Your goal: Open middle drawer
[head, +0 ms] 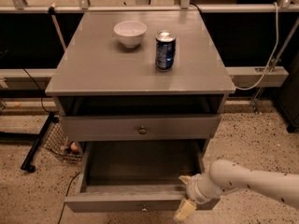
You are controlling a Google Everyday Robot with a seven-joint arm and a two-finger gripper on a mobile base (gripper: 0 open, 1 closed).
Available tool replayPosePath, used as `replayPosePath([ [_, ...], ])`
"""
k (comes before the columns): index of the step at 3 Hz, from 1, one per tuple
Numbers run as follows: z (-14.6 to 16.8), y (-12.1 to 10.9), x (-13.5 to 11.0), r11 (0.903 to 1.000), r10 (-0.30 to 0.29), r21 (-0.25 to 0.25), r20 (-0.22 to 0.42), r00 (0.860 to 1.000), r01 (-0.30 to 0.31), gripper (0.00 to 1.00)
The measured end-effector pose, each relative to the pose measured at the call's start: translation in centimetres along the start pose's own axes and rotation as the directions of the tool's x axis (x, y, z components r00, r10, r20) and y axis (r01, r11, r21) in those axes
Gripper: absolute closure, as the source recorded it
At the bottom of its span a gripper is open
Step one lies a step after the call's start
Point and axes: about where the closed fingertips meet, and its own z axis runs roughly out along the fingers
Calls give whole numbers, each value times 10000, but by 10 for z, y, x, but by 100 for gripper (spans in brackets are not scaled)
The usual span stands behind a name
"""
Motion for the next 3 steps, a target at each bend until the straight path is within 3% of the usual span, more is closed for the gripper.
replayPosePath([
  [2,-8,0,-2,9998,-106,175,-3,9999,106,0],
  [3,-31,1,-6,9973,-327,652,1,9995,326,0],
])
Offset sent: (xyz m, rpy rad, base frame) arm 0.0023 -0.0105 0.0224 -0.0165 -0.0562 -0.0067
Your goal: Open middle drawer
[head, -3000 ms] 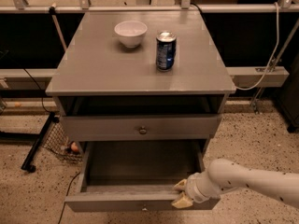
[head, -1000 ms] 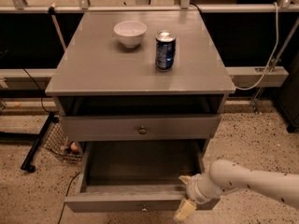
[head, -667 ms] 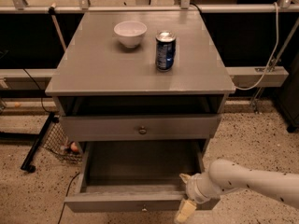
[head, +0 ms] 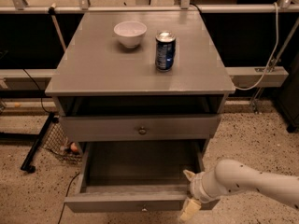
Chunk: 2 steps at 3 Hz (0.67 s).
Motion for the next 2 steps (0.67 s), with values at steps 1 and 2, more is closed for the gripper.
replayPosePath([
  [1,-29,-5,-2,9985,-206,513,184,9996,197,0],
  [2,-62,-11,4,9934,-366,1099,281,9989,334,0],
])
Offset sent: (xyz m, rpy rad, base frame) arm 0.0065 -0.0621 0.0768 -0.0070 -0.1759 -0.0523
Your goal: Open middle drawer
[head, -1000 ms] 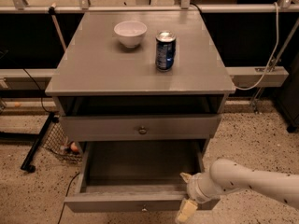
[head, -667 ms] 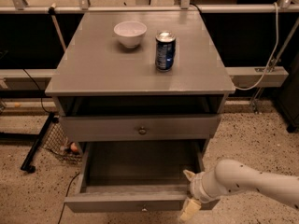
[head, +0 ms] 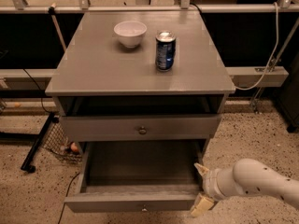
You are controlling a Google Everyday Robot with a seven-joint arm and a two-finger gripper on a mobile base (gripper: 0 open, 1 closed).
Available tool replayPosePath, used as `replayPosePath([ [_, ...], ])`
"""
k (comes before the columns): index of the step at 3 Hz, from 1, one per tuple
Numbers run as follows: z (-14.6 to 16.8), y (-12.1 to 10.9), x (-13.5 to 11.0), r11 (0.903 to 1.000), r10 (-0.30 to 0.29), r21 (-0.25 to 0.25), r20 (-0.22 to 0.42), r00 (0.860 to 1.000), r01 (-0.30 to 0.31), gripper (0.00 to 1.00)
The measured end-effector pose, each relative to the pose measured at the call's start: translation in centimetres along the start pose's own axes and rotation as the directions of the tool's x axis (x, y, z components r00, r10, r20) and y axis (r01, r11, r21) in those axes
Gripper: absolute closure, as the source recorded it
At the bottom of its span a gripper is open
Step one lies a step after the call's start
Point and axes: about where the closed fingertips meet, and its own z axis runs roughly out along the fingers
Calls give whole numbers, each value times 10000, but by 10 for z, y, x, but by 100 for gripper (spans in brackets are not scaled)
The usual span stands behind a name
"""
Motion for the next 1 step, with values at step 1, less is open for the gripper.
replayPosePath([
  [1,0,0,0,10000,0,0,0,10000,0,0],
])
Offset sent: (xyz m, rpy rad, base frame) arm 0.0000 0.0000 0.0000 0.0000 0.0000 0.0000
